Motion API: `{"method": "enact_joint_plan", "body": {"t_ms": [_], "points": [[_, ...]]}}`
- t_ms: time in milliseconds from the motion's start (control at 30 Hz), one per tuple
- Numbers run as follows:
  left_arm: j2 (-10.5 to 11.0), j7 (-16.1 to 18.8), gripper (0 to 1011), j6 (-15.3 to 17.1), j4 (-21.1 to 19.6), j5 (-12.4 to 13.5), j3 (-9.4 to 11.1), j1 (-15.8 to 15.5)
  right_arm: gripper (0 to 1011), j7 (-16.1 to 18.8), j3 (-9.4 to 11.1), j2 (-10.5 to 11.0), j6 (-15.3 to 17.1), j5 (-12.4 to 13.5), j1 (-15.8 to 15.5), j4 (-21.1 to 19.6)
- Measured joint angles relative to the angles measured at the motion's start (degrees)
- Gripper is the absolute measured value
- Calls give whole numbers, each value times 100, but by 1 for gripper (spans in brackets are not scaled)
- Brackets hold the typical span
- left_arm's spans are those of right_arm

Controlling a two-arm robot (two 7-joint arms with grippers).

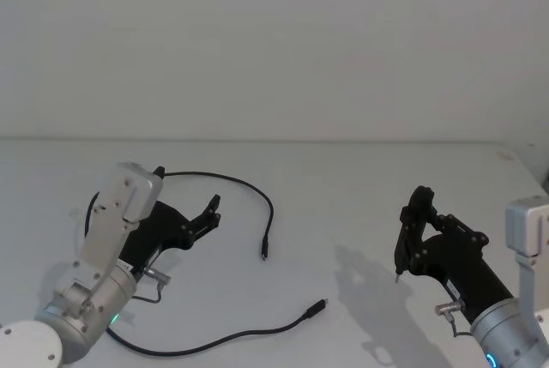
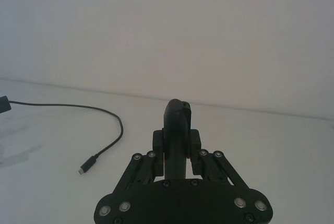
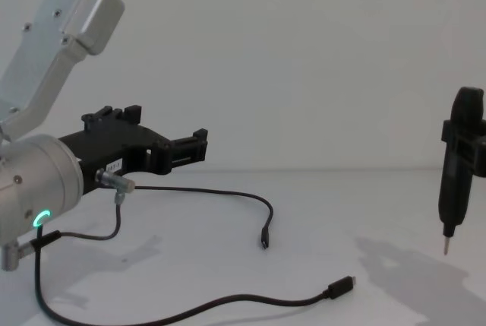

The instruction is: Pick up the data cable with the one hand.

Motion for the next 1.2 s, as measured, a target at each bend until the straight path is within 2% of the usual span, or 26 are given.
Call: {"method": "enact_joint_plan", "body": {"t_ms": [633,867,1200], "points": [[-2,-48,1001,-9,-2,-12,2,-4,279,0,0,0,0,1,0,0],[31,-329,1001,-58,-1,-148,6,-30,279,0,0,0,0,0,0,0],[159,-984,1001,-79,-13,-488,19,-76,279,0,0,0,0,0,0,0]]}}
